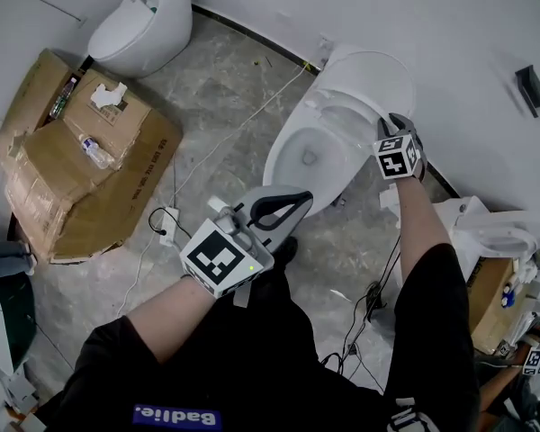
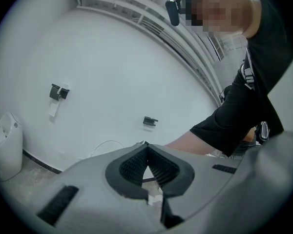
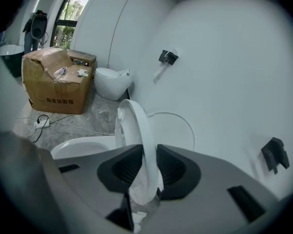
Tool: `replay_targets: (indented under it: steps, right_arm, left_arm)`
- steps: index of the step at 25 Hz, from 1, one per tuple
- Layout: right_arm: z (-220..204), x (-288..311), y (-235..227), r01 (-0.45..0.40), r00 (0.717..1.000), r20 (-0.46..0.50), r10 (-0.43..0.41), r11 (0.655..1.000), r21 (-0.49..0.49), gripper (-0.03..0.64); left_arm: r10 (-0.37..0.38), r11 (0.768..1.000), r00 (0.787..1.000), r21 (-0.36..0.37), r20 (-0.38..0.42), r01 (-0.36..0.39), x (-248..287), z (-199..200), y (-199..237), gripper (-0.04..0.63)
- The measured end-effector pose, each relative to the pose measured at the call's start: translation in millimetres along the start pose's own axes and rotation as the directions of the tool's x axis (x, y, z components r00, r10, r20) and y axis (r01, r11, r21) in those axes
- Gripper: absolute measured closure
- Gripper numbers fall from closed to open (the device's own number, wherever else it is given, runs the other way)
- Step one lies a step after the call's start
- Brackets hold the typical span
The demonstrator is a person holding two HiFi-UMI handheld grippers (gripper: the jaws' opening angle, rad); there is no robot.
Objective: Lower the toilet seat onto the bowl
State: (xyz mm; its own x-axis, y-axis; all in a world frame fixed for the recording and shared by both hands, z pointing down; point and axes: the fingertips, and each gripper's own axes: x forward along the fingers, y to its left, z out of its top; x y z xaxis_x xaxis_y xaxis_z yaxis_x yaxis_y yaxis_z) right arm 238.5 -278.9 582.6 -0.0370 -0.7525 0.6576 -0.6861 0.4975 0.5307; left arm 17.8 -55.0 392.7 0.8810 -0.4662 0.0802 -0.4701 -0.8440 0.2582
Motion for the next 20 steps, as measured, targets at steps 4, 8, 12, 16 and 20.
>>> replay_targets:
  steps: [4, 8, 12, 16, 20]
  right_arm:
    - [-4, -13, 23, 0.004, 1.0, -0.019, -0.005, 1.0, -0.012, 0.515]
    - [-8, -23, 53, -0.001, 0.999, -0.036, 0.001, 1.0, -0.025, 0.514]
    - [-14, -33, 76, 0.021, 0.999, -0.042, -0.022, 1.0, -0.024, 0.514]
    - [-21, -41, 94, 0.059, 0.996, -0.067, -0.059, 0.998, -0.003, 0.514]
    - [-27, -46, 120, 0.075, 0.992, -0.099, -0.075, 0.997, -0.007, 0.511]
  left_arm:
    - [-0.012, 1.0, 1.0, -0.001, 0.001, 0.012, -19, -12, -1, 0.58]
    - [-0.032, 0.999, 0.999, -0.034, -0.002, 0.032, -35, -16, -5, 0.581]
    - [-0.093, 0.996, 0.996, -0.003, -0.009, 0.093, -48, -32, -13, 0.58]
    - [-0.122, 0.992, 0.992, 0.004, -0.032, 0.122, -66, -44, -12, 0.58]
    - [-0.13, 0.991, 0.991, 0.012, -0.042, 0.131, -87, -54, -8, 0.581]
